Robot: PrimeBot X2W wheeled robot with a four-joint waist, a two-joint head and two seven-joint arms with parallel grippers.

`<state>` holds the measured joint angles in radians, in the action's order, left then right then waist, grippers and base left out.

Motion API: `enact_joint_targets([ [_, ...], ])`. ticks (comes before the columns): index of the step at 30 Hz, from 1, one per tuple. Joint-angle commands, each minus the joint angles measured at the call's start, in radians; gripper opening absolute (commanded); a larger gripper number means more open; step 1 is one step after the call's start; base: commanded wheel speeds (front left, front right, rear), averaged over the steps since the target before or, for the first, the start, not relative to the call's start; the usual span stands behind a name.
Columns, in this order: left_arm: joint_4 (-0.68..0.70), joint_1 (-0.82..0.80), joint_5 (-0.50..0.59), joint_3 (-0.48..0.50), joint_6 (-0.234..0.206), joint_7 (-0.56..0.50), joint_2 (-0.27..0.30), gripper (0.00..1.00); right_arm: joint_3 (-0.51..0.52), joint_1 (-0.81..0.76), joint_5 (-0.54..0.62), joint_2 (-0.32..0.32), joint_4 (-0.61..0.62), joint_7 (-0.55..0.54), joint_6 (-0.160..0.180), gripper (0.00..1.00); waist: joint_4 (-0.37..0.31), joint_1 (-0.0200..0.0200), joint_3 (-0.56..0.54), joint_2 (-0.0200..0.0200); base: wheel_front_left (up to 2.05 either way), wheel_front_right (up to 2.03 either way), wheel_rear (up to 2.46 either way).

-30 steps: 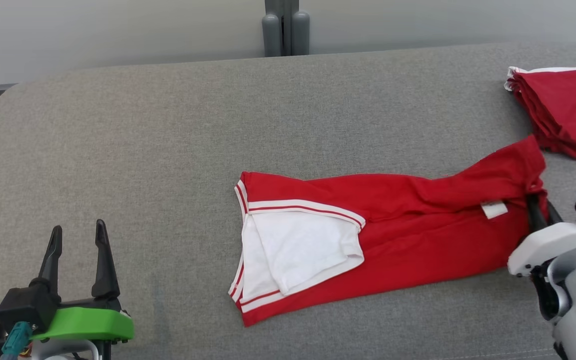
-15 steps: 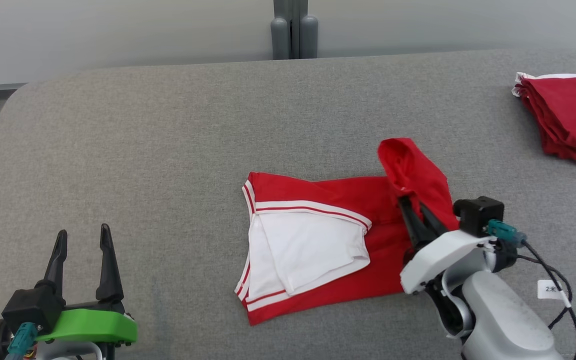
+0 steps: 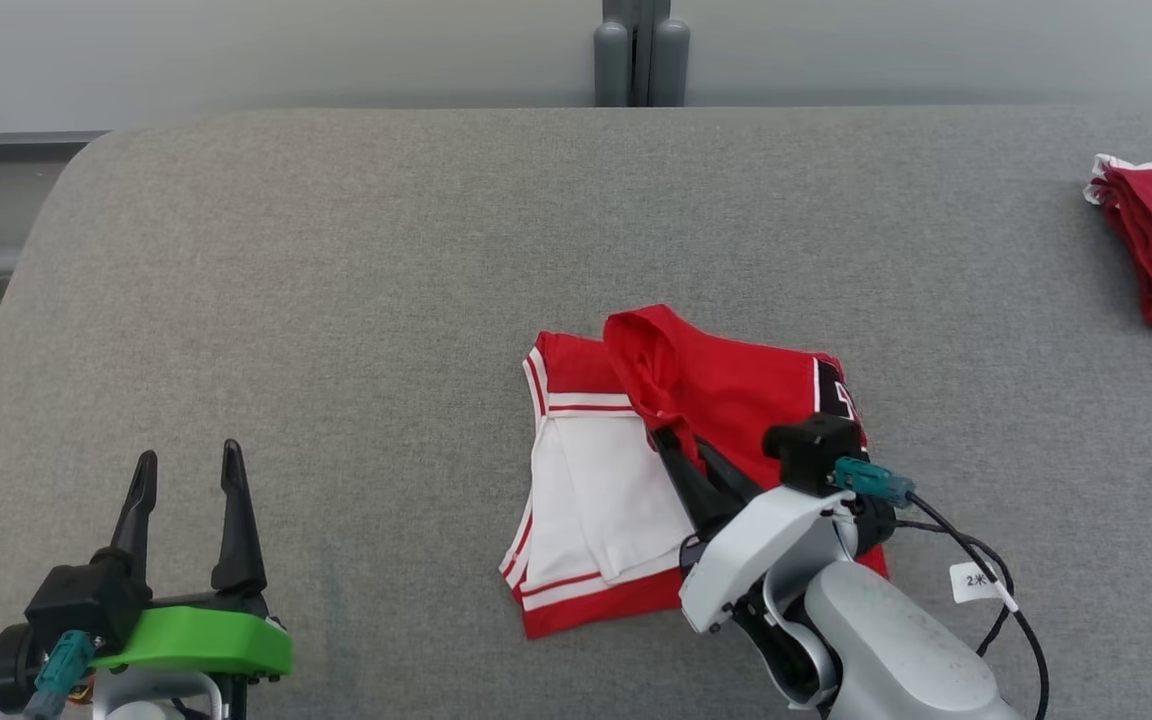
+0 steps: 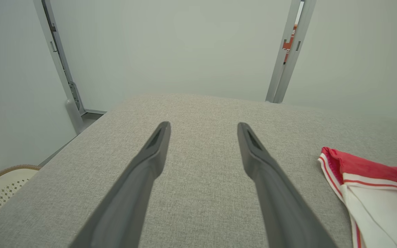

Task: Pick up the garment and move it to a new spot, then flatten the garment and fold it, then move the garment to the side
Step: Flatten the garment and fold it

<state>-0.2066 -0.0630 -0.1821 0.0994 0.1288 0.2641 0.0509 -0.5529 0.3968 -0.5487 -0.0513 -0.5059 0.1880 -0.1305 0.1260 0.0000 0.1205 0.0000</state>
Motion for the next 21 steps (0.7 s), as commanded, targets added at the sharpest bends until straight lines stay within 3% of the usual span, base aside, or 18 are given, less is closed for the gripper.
enact_joint_targets([
  [1, -0.005, -0.024, -0.005, -0.003, 0.003, 0.000, 0.000, 1.00, -0.028, 0.020, -0.030, 0.000, -0.003, 0.010, 0.000, 0.00, 0.012, 0.0000, 0.009, 0.0000, 0.00, 0.00, 0.00],
  [9, -0.022, -0.047, -0.019, -0.022, 0.003, 0.000, 0.000, 1.00, -0.125, 0.088, -0.120, -0.001, -0.095, 0.047, 0.000, 0.00, 0.037, 0.0000, 0.027, 0.0000, 0.00, 0.00, 0.00],
  [10, -0.024, -0.048, -0.019, -0.023, 0.003, 0.000, 0.000, 1.00, -0.135, 0.094, -0.125, 0.000, -0.109, 0.046, 0.000, 0.23, 0.039, 0.0000, 0.028, 0.0000, 0.00, 0.00, 0.00],
  [11, -0.026, -0.049, -0.019, -0.024, 0.003, 0.000, 0.000, 1.00, -0.148, 0.100, -0.138, 0.001, -0.119, 0.050, 0.000, 1.00, 0.040, 0.0000, 0.027, 0.0000, 0.00, 0.00, 0.00],
  [16, -0.036, -0.033, -0.012, -0.015, 0.003, 0.000, 0.000, 1.00, -0.139, 0.133, -0.141, -0.001, -0.163, 0.071, 0.000, 1.00, 0.029, 0.0000, 0.007, 0.0000, 0.00, 0.00, 0.00],
  [21, -0.036, -0.008, -0.007, -0.009, 0.002, 0.000, 0.000, 1.00, -0.029, 0.146, -0.057, -0.001, -0.160, 0.077, 0.000, 1.00, 0.002, 0.0000, -0.024, 0.0000, 0.00, 0.00, 0.00],
])
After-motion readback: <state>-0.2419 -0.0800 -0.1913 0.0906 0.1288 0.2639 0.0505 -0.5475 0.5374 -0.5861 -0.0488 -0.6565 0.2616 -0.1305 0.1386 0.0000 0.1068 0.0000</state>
